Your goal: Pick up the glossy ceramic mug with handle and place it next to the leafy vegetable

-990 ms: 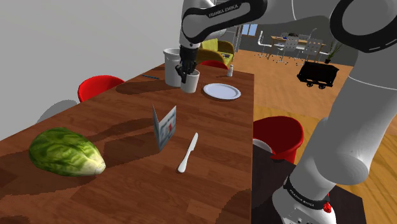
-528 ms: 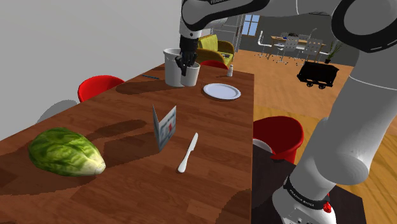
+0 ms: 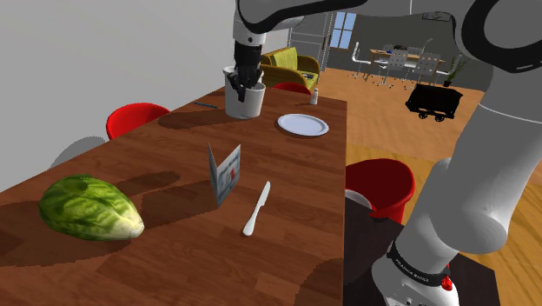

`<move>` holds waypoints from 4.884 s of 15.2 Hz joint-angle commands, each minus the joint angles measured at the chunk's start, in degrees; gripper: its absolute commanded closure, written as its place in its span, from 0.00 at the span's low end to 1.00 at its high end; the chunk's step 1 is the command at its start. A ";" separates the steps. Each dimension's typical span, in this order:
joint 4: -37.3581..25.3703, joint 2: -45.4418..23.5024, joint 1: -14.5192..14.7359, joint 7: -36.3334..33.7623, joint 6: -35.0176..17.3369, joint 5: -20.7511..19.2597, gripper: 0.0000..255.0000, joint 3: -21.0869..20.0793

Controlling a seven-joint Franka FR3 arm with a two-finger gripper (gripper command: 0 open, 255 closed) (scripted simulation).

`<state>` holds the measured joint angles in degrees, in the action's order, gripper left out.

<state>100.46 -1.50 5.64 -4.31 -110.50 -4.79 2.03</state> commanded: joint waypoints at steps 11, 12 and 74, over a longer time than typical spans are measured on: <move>-4.15 -3.07 8.27 -16.26 2.70 -2.71 1.00 -7.45; -4.98 -3.71 9.01 -17.58 3.07 -2.97 1.00 -8.01; 4.00 -15.51 15.83 -33.15 -15.64 -8.59 0.00 -11.70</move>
<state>104.50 -18.14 21.46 -37.64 -127.32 -13.71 -9.49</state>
